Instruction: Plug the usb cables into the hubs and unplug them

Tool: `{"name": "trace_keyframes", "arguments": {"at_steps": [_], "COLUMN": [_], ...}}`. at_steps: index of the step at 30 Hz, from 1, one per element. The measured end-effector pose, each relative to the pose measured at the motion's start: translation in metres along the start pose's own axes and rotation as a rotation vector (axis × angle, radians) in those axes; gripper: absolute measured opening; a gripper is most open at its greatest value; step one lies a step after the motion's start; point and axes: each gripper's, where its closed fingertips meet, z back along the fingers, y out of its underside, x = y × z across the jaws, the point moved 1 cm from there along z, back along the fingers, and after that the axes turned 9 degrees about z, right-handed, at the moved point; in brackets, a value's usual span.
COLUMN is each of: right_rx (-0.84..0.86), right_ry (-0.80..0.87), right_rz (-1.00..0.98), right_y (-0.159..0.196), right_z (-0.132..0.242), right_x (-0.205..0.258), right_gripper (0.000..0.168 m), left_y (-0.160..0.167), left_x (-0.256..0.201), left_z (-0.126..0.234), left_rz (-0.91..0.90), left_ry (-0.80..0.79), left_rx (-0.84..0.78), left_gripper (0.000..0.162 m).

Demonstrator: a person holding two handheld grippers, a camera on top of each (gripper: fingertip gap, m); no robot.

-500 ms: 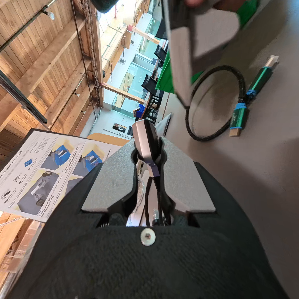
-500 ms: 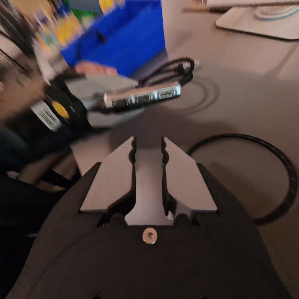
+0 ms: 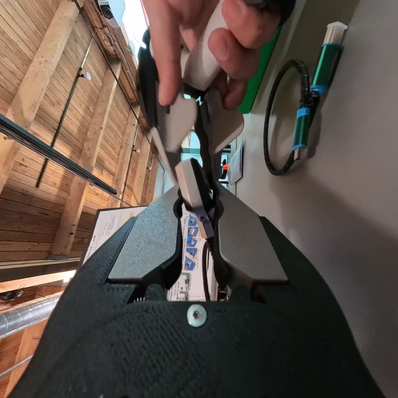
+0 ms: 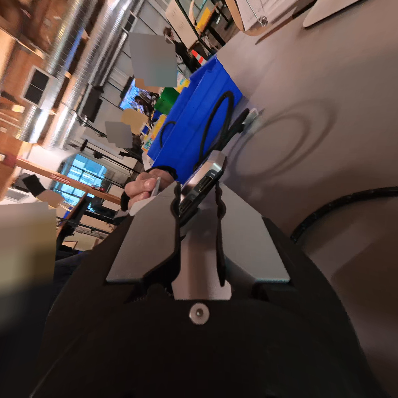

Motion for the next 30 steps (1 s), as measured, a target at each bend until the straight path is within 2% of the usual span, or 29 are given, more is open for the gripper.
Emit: {"name": "trace_keyframes", "arguments": {"at_steps": [4,6,9,12,15,17,20,22,24,30], "right_rx": [0.036,0.055,0.04,0.073,0.179,0.245,0.317,0.352,0.403,0.582], "right_ry": [0.018,0.065,0.203,0.271,0.272,0.265,0.234,0.196,0.194,0.195], "right_rz": [0.022,0.077,0.24,0.454,0.698,0.873,1.113,1.257,1.368,1.53], "right_y": [0.001,-0.005,-0.029,-0.046,-0.041,-0.031,-0.014,-0.001,0.009,0.023], "right_z": [-0.006,-0.008,0.0,0.009,0.013,0.014,0.012,0.008,0.004,0.007], "right_x": [-0.007,-0.013,-0.022,-0.016,-0.002,0.008,0.025,0.037,0.044,0.049], "right_gripper": [0.027,0.026,0.022,0.022,0.02,0.02,0.02,0.02,0.02,0.02], "left_y": [-0.002,-0.002,-0.001,0.01,0.027,0.036,0.032,0.022,0.017,0.001], "left_x": [-0.006,-0.011,-0.01,0.014,0.039,0.05,0.045,0.036,0.033,0.022], "left_z": [-0.003,-0.005,-0.002,0.002,0.009,0.013,0.015,0.016,0.016,0.022], "left_rz": [0.026,0.105,0.399,0.725,0.969,1.047,1.044,0.994,0.918,0.774], "left_ry": [-0.01,0.007,0.109,0.117,0.108,0.084,0.158,0.218,0.214,0.256], "left_rx": [-0.03,-0.034,-0.048,-0.071,-0.113,-0.129,-0.145,-0.152,-0.147,-0.159], "left_gripper": [0.031,0.034,0.027,0.025,0.031,0.035,0.04,0.04,0.038,0.035]}}
